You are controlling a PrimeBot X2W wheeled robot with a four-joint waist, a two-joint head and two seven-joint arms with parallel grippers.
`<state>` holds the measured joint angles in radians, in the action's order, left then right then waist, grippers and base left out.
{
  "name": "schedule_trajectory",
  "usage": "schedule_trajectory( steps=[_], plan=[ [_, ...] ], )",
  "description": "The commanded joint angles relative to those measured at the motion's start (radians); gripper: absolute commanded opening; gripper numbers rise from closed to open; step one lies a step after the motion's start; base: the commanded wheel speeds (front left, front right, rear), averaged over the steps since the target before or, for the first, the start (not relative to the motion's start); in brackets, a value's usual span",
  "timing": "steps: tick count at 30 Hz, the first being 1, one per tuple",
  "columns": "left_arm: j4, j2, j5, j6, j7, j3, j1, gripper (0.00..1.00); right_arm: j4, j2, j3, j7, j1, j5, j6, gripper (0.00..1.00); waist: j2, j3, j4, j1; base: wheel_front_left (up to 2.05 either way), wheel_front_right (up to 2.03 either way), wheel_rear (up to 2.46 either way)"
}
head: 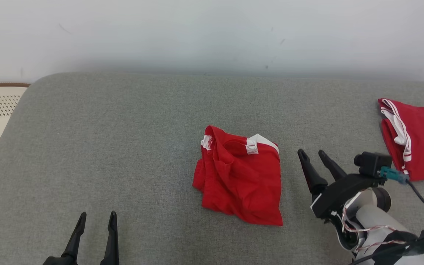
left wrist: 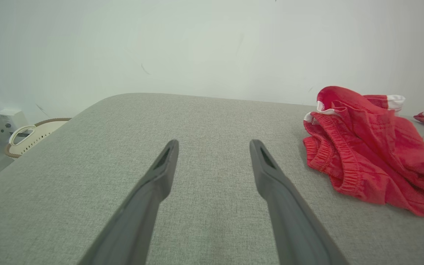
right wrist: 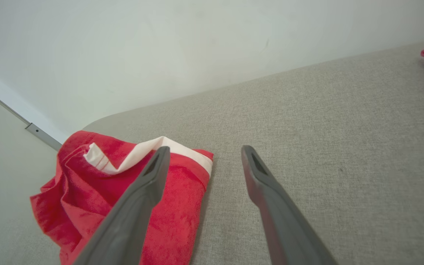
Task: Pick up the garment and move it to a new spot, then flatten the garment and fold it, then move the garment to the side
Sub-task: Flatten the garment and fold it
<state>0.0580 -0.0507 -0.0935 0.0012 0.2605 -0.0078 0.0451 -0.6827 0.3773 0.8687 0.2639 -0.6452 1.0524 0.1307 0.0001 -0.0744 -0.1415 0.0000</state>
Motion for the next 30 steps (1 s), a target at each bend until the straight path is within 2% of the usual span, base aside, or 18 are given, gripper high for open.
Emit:
schedule_trajectory(
  steps=[1, 4, 5, 6, 7, 10, 17, 30],
  plan=[
    [-0.004, 0.000, 0.003, -0.002, 0.004, 0.005, -0.012, 1.00, -0.001, -0.007, -0.008, 0.001, 0.022, -0.021, 0.000, 1.00, -0.0001, -0.002, 0.001, 0.0000, 0.00, 0.00, 0.00],
    [-0.004, 0.000, 0.005, -0.002, 0.004, 0.004, -0.012, 1.00, -0.010, -0.021, -0.027, 0.001, 0.043, -0.064, 0.000, 1.00, -0.0001, -0.005, 0.003, 0.0000, 0.00, 0.00, 0.00],
    [-0.004, 0.000, 0.006, -0.003, 0.004, 0.004, -0.011, 1.00, -0.014, -0.027, -0.031, 0.001, 0.045, -0.079, 0.000, 0.56, -0.0001, -0.006, 0.003, 0.0000, 0.00, 0.00, 0.00],
    [-0.005, 0.000, 0.006, -0.003, 0.004, 0.003, -0.009, 1.00, -0.019, -0.031, -0.031, 0.001, 0.044, -0.098, 0.000, 0.36, -0.0001, -0.008, 0.003, 0.0000, 0.00, 0.00, 0.00],
    [-0.005, 0.000, 0.006, -0.004, 0.004, 0.001, -0.007, 1.00, -0.026, -0.037, -0.031, 0.001, 0.046, -0.115, 0.000, 0.00, -0.0001, -0.009, 0.002, 0.0000, 0.00, 0.00, 0.00],
    [-0.003, 0.000, 0.005, -0.007, 0.004, -0.002, 0.005, 1.00, -0.058, -0.064, -0.018, 0.002, 0.037, -0.194, 0.000, 0.00, -0.0001, -0.018, -0.004, 0.0000, 0.00, 0.00, 0.00],
    [0.001, -0.001, 0.005, -0.012, 0.004, -0.007, 0.021, 1.00, -0.104, -0.124, -0.023, 0.002, 0.021, -0.263, 0.000, 0.00, -0.0001, -0.042, -0.026, 0.0000, 0.00, 0.00, 0.00],
    [0.015, 0.000, 0.003, -0.021, 0.004, 0.000, 0.038, 1.00, -0.143, -0.210, -0.023, 0.002, 0.022, -0.313, 0.000, 0.00, -0.0001, -0.059, -0.061, 0.0000, 0.00, 0.00, 0.00]
  ],
)
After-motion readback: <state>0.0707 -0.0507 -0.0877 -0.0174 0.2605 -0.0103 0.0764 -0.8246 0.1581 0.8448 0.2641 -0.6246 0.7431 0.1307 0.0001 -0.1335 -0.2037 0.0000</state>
